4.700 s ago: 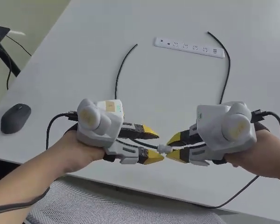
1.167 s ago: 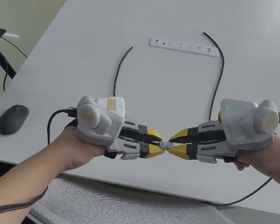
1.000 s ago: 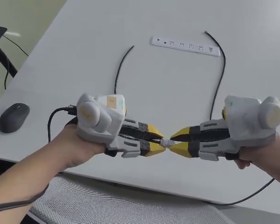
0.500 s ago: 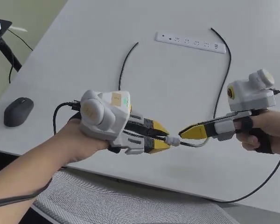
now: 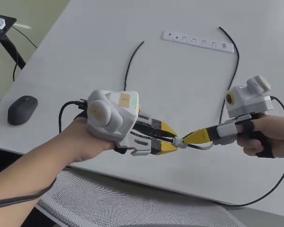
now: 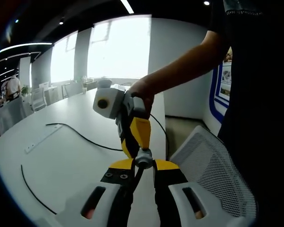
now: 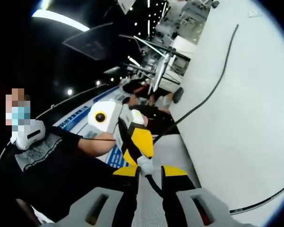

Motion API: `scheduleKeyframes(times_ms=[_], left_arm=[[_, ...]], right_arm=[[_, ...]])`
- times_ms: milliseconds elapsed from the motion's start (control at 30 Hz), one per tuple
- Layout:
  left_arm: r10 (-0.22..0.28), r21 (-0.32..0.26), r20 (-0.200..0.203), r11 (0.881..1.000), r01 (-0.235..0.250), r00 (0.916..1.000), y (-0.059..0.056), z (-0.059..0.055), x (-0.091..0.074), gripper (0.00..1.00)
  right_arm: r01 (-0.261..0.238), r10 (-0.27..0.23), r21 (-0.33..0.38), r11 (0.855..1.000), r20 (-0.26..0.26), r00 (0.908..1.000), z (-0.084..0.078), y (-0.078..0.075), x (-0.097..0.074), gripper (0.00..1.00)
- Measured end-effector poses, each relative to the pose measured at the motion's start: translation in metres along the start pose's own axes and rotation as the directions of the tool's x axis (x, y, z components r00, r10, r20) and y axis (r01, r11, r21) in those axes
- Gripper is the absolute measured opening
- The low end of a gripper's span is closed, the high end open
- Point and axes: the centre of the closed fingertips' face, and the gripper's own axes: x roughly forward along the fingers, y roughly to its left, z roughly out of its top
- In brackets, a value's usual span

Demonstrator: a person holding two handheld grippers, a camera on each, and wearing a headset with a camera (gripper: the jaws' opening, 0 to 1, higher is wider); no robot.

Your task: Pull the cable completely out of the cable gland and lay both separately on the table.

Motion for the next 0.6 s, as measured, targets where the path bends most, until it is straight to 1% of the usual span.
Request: scheduleKeyframes(times_ms=[67, 100, 167, 233, 333, 367, 400, 433, 500, 533, 567, 600], left_arm=[[0.0, 0.001, 0.002, 1.0, 0.0, 1.0, 0.0, 0.0003, 0.0002, 0.15], [0.0, 0.001, 0.002, 1.0, 0.0, 1.0, 0.0002, 0.0006, 0.0001, 0.15], [-0.005, 0.003, 0.002, 1.0, 0.005, 1.0, -0.0007, 0.0009, -0.0002, 0.15], [-0.005, 0.005, -0.003, 1.0, 0.005, 1.0, -0.001, -0.0003, -0.0005, 0.15], [-0.001, -0.001, -0.001, 1.0, 0.001, 1.0, 0.0001, -0.0005, -0.0015, 0.15], [-0.001, -0.001, -0.001, 1.0, 0.001, 1.0, 0.0002, -0.0007, -0.0017, 0.15], [0.0, -0.002, -0.003, 1.0, 0.0, 1.0, 0.0004, -0.0015, -0.002, 0.15], [0.002, -0.005, -0.002, 1.0, -0.002, 1.0, 0.0009, -0.0018, -0.0024, 0.15], [0.007, -0.021, 0.005, 1.0, -0.007, 1.0, 0.0025, -0.0021, -0.0038, 0.15], [0.011, -0.026, 0.007, 1.0, -0.011, 0.9999, 0.0042, -0.0026, -0.0048, 0.15], [0.009, -0.045, 0.01, 0.999, -0.009, 0.9999, 0.0045, -0.0024, -0.006, 0.15], [0.002, -0.063, 0.017, 0.998, -0.001, 0.9998, 0.0043, -0.0015, -0.0073, 0.15]], right_arm=[[-0.014, 0.014, 0.006, 1.0, -0.015, 0.9998, -0.0022, 0.0025, 0.002, 0.12], [-0.021, 0.021, 0.012, 1.0, -0.033, 0.9992, -0.0052, 0.0039, 0.0033, 0.11], [-0.023, 0.024, 0.013, 1.0, -0.044, 0.9988, -0.0066, 0.0045, 0.0037, 0.11], [-0.027, 0.027, 0.012, 1.0, -0.045, 0.9986, -0.0059, 0.0053, 0.0029, 0.09], [-0.019, 0.018, -0.012, 1.0, -0.044, 0.9989, -0.0054, 0.0053, 0.0037, 0.08], [-0.003, 0.002, -0.03, 1.0, -0.047, 0.9989, -0.0054, 0.0051, 0.0043, 0.08], [0.014, -0.017, -0.067, 0.998, -0.049, 0.9987, -0.0047, 0.0034, 0.0043, 0.08], [0.027, -0.032, -0.116, 0.993, -0.044, 0.9985, -0.0036, 0.0034, 0.0046, 0.08], [0.076, -0.084, -0.175, 0.982, -0.04, 0.9956, -0.0018, 0.0038, 0.0049, 0.08], [0.113, -0.123, -0.244, 0.963, -0.028, 0.992, 0.0009, 0.0036, 0.0051, 0.08], [0.133, -0.147, -0.288, 0.948, -0.028, 0.9887, 0.0005, 0.0049, 0.006, 0.08], [0.158, -0.179, -0.353, 0.922, -0.026, 0.9836, 0.0007, 0.0075, 0.0069, 0.08]])
